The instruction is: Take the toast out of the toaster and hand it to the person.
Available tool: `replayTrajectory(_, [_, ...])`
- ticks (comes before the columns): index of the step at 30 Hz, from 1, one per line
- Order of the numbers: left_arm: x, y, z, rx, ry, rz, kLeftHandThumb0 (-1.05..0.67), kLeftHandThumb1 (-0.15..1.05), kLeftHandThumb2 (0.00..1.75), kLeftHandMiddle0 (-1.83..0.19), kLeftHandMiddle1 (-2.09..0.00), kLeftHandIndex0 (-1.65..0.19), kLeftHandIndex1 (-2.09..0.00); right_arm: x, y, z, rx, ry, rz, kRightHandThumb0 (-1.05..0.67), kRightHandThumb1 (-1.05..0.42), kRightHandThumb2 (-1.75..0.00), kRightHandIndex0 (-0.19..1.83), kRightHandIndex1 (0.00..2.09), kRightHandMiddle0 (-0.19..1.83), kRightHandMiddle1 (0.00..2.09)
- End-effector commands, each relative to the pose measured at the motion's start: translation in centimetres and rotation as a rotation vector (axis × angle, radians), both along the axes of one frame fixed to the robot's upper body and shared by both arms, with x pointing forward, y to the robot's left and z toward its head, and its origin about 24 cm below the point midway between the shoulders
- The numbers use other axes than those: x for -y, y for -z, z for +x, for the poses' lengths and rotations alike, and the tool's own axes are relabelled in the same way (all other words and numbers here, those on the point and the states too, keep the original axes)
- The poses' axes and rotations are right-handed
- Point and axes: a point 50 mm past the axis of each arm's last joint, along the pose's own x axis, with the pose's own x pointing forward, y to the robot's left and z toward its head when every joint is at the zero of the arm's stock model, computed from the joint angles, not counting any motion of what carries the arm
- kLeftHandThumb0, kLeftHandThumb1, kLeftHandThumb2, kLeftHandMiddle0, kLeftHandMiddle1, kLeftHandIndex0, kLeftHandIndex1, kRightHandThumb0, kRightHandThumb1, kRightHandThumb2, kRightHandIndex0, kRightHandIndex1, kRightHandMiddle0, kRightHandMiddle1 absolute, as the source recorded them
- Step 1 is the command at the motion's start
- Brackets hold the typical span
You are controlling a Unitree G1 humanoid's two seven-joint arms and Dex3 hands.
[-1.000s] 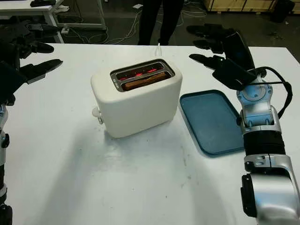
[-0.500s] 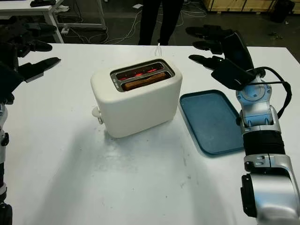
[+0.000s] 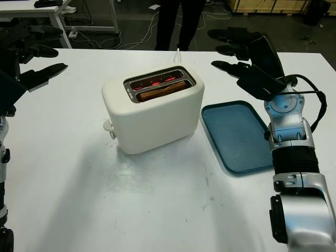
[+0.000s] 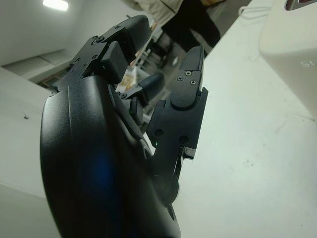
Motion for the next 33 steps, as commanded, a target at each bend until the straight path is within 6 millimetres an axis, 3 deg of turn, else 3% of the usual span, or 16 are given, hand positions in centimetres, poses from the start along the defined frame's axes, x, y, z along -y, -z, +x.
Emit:
replayTrajectory(1, [0.2, -0.2, -0.2, 0.009, 0.003, -0.001, -0.19, 0.9, 0.03, -0.27, -1.06, -0.38, -0.68, -0.3, -0.6, 0.0, 0.034, -0.017, -0.005, -0.1, -0.87, 0.0, 0.83, 0.02, 0.75, 0.01])
replayTrajectory(22, [0.0, 0.0, -1.0, 0.026, -0.015, -0.012, -0.21, 0.92, 0.02, -0.3, -0.99, -0.38, -0.65, -0.8, -1.0, 0.4, 0.035, -0.038, 0.002, -0.12, -0.87, 0.0, 0.82, 0.02, 0.73, 0.0])
replayTrajectory(28, [0.1, 0.1, -0.9, 0.017, -0.011, -0.03, -0.21, 0.92, 0.02, -0.3, -0.99, -0.38, -0.64, -0.8, -4.1, 0.3, 0.126, -0.072, 0.043, -0.11, -0.79, 0.0, 0.85, 0.03, 0.76, 0.02])
replayTrajectory(33, [0.2, 0.0, -1.0, 0.012, -0.011, -0.016, -0.2, 0.92, 0.02, -0.29, -0.98, -0.37, -0.64, -2.3, -7.3, 0.3, 0.157, -0.177, 0.043, -0.17, -0.7, 0.0, 0.83, 0.03, 0.77, 0.02])
